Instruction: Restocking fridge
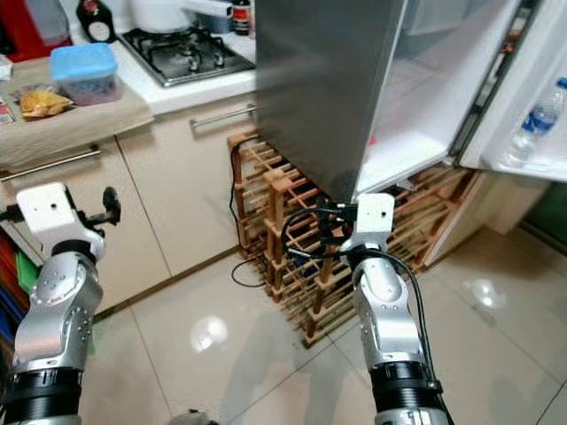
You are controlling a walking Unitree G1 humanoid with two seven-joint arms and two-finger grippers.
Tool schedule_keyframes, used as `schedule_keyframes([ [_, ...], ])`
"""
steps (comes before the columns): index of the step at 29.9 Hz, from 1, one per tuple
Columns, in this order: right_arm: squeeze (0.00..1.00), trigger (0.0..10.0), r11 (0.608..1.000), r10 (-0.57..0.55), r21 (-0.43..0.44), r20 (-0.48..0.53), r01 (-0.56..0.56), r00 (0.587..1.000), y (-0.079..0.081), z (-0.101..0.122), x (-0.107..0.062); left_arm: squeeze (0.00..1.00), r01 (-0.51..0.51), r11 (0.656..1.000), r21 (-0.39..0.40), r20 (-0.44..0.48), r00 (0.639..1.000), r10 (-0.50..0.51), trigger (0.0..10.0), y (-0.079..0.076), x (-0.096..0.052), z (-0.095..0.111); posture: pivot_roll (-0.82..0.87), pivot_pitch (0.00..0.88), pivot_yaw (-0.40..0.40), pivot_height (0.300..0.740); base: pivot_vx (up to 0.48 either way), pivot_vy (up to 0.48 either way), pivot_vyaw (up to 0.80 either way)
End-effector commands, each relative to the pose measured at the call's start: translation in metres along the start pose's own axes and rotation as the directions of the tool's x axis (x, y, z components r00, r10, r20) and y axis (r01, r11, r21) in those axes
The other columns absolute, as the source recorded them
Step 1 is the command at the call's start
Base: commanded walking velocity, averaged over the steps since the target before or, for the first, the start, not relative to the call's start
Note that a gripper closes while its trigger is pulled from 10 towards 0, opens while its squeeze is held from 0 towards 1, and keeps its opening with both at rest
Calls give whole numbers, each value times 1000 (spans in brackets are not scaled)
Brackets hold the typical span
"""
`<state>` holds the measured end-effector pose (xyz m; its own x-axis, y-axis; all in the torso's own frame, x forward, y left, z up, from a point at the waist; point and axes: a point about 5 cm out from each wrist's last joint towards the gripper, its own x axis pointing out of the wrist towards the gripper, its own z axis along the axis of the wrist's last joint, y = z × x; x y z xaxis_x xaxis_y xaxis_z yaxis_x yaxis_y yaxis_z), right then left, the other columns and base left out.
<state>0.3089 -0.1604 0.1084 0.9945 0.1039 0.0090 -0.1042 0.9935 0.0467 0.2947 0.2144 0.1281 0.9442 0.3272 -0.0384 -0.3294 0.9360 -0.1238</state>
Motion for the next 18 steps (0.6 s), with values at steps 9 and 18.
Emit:
schedule_keyframes([
  [9, 59, 10000, 999, 53, 12, 18, -53, 998, 10, 4, 7, 0, 29, 1000, 5, -8, 1000, -29, 10000, -6, 1, 3, 6, 0, 4, 740, -35, 349, 519],
  [18, 75, 10000, 999, 53, -9, 40, -53, 998, 12, 6, 8, 0, 177, 983, 42, 62, 982, -180, 10000, -30, 3, 16, -6, 0, 5, 740, 100, 0, 516],
])
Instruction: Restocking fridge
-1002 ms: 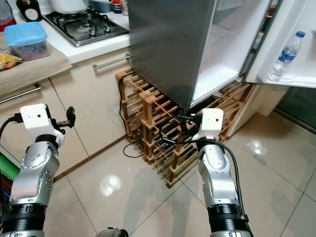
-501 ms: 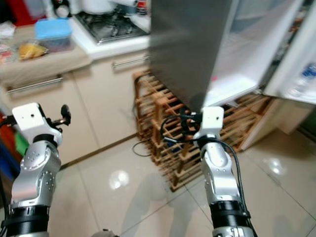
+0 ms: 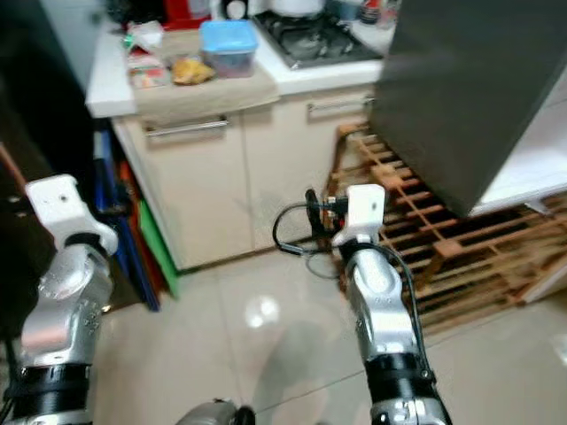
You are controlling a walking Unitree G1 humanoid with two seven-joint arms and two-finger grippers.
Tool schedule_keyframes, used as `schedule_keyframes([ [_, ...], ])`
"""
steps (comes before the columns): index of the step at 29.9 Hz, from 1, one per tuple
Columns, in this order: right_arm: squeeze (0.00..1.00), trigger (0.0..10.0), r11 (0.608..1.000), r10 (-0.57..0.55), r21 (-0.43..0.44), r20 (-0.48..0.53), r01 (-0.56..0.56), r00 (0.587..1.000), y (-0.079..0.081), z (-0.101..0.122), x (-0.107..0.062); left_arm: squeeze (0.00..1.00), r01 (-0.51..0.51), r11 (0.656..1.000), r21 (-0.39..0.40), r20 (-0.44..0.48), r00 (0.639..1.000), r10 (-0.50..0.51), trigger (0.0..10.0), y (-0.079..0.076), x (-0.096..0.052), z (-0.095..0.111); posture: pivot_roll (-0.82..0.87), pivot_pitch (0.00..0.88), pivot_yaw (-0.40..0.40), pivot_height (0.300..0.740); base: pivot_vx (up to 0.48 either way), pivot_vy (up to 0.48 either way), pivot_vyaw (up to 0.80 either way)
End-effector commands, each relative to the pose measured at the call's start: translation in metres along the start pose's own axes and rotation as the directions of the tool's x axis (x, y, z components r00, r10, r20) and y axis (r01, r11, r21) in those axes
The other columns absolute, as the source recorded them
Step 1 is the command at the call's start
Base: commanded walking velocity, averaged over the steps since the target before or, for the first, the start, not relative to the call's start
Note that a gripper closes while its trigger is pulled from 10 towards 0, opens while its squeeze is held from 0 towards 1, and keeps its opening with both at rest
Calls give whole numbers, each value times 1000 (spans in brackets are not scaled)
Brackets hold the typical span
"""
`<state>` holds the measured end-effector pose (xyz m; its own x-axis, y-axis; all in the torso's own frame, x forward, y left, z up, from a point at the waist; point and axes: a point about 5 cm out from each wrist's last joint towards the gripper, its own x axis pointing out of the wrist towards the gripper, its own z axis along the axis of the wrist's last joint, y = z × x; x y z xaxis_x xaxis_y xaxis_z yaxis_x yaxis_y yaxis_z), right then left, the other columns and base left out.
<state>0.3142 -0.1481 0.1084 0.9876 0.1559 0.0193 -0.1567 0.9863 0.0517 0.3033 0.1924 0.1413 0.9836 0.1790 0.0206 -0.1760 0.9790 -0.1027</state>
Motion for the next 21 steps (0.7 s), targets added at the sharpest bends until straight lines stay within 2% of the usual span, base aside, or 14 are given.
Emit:
schedule_keyframes([
  [1, 39, 10000, 1000, -3, -23, 28, 4, 1000, 1, 6, 3, 0, 20, 1000, 18, 19, 1000, -20, 10000, -4, 5, 6, -7, 0, 4, 740, 450, 0, 444],
  [3, 0, 10000, 1000, -18, -24, 19, 18, 1000, 0, 6, 4, 0, 17, 1000, 18, 17, 1000, -17, 10000, -4, 6, 6, -9, 0, 3, 740, 450, 0, 222],
  [6, 0, 10000, 999, -26, -21, 16, 26, 1000, -3, 5, 3, 0, 18, 1000, 20, 20, 1000, -18, 10000, -4, 7, 6, -13, 0, 2, 740, 450, 0, 0],
  [9, 0, 10000, 999, -19, -40, 30, 20, 999, -4, 7, 1, 0, 26, 999, 25, 20, 999, -26, 10000, -4, 8, 5, -22, 0, 2, 740, 449, 0, 675],
  [13, 0, 10000, 997, -68, -22, 32, 69, 997, -8, 8, 1, 0, 39, 999, 29, 18, 999, -40, 10000, -7, 9, 5, -26, 0, 5, 740, 429, 0, 592],
  [21, 0, 10000, 997, -76, -4, 47, 77, 996, -8, 9, 2, 0, 95, 994, 51, 36, 995, -97, 10000, -14, 13, 8, -28, 0, 14, 740, 413, -182, 0],
])
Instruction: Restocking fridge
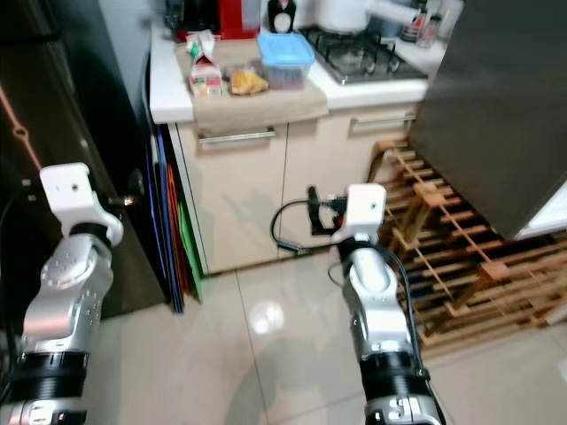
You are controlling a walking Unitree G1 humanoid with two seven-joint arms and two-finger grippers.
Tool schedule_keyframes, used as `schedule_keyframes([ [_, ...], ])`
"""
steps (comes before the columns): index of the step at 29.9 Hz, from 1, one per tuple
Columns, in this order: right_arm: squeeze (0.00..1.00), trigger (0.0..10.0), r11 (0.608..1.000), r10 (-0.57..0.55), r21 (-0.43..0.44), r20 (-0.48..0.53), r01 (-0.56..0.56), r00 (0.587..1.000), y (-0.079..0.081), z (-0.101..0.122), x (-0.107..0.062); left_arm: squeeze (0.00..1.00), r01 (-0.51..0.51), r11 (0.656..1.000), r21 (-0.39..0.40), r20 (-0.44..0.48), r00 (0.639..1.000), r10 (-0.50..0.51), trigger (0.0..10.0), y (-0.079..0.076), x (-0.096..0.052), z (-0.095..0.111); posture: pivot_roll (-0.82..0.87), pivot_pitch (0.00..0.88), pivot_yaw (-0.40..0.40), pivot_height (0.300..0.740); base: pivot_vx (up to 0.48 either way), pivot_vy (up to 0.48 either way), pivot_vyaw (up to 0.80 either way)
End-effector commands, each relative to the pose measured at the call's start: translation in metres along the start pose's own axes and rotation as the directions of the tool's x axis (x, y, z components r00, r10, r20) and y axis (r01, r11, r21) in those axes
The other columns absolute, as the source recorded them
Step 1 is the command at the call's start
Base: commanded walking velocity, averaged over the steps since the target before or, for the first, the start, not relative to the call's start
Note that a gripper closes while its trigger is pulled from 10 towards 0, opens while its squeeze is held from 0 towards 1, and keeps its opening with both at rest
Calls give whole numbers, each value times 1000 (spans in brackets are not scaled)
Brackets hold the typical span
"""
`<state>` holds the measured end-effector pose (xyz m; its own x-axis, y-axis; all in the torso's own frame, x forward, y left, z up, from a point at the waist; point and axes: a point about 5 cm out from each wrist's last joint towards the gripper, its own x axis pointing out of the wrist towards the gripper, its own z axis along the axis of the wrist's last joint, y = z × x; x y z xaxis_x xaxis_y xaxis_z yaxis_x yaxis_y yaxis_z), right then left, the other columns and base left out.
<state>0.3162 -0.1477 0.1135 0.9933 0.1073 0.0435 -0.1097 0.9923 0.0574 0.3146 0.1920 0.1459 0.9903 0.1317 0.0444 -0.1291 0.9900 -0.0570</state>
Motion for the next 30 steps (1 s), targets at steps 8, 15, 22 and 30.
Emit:
schedule_keyframes([
  [8, 0, 10000, 1000, -21, 3, 23, 21, 1000, -5, 3, 1, 0, 62, 998, 7, 28, 998, -63, 10000, -14, 3, 5, -23, 0, 11, 740, 394, -268, 0],
  [15, 0, 10000, 998, -37, -43, 95, 41, 995, -6, 17, 2, 0, 57, 998, 14, 56, 997, -58, 10000, -13, 4, 9, -20, 0, 11, 740, 391, -273, 0],
  [22, 0, 10000, 997, 8, -82, 181, 7, 983, -1, 36, -6, 0, 76, 995, 58, 90, 993, -81, 10000, -9, -5, 16, -19, 0, 18, 740, 384, -284, 0],
  [30, 0, 10000, 997, 17, -81, 150, -5, 988, 5, 31, -4, 0, 92, 994, 64, 103, 990, -98, 10000, -15, -3, 19, -19, 0, 20, 740, 384, -283, 720],
])
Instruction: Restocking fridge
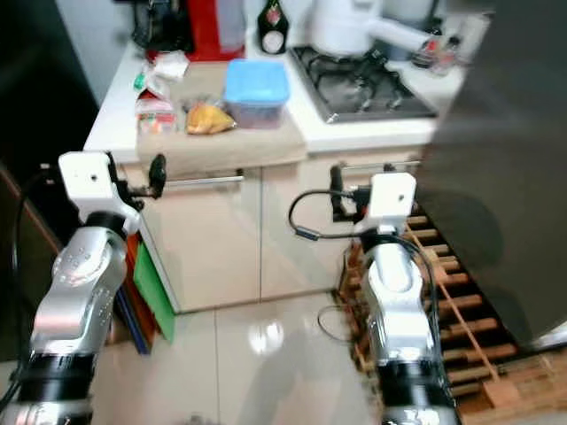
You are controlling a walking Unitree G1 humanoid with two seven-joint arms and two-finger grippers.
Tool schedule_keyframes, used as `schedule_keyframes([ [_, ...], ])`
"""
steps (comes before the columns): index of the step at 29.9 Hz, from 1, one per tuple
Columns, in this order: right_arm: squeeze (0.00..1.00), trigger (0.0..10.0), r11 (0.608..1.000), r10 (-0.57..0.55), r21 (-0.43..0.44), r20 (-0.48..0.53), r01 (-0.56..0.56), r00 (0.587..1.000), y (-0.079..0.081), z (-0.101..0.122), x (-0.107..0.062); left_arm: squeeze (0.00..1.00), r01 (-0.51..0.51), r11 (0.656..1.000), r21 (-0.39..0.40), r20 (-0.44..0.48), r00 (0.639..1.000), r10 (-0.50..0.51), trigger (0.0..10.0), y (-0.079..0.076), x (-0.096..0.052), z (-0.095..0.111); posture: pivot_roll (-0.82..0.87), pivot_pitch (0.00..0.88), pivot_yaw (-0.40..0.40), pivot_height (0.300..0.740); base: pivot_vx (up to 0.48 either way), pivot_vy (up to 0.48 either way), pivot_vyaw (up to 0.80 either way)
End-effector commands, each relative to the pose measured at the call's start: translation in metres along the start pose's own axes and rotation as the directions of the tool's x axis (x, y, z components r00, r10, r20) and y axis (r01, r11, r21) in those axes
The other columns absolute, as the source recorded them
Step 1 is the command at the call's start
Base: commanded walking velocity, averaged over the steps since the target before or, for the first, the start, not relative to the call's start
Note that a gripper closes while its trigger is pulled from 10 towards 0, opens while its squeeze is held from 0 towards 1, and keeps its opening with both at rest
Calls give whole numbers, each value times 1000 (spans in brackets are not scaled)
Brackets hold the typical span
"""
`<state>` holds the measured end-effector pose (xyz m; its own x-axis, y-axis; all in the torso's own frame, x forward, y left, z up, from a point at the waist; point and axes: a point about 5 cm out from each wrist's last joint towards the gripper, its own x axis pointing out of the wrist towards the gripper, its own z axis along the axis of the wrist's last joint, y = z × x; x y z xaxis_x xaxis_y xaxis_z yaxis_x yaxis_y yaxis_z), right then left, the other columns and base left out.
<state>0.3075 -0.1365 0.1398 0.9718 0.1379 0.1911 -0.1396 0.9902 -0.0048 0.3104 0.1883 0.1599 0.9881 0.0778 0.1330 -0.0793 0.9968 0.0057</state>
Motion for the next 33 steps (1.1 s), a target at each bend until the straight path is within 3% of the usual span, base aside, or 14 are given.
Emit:
schedule_keyframes([
  [1, 0, 10000, 999, -25, -24, 3, 25, 1000, -9, 4, 3, 0, 39, 999, 1, 20, 999, -39, 10000, -11, 2, 5, -19, 0, 20, 740, 386, -281, 706],
  [10, 0, 10000, 999, -28, -32, 9, 28, 1000, -10, 5, 3, 0, 60, 998, -8, 42, 997, -59, 10000, -14, 2, 10, -21, 0, 19, 740, 375, -296, 56],
  [16, 0, 10000, 999, -30, -31, 26, 30, 999, -10, 9, 5, 0, 16, 1000, -15, 69, 997, -15, 10000, -7, 5, 18, -21, 0, 19, 740, 421, -126, 0],
  [20, 0, 10000, 999, -34, -29, 39, 35, 999, -11, 13, 7, 0, -46, 999, 22, 116, 992, 43, 10000, 0, 15, 32, -16, 0, 13, 740, 404, 0, 0],
  [22, 0, 10000, 999, -38, -26, 41, 39, 998, -12, 13, 8, 0, -26, 1000, 9, 145, 989, 25, 10000, -3, 23, 44, -16, 0, 13, 740, 0, 0, 0],
  [26, 0, 10000, 999, -37, -26, 51, 38, 998, -11, 16, 9, 0, 21, 1000, 10, 196, 980, -23, 10000, -8, 25, 58, -16, 0, 11, 740, 0, 0, 0],
  [30, 0, 10000, 999, -46, -23, 67, 47, 997, -11, 19, 10, 0, 42, 998, -50, 204, 978, -31, 10000, -13, 32, 64, -17, 0, 6, 740, 0, 0, 0],
  [33, 0, 10000, 999, -34, -17, 63, 35, 997, -7, 18, 10, 0, 7, 992, -127, 130, 991, 10, 10000, -11, 53, 62, -21, 0, -1, 740, 0, 0, 0],
])
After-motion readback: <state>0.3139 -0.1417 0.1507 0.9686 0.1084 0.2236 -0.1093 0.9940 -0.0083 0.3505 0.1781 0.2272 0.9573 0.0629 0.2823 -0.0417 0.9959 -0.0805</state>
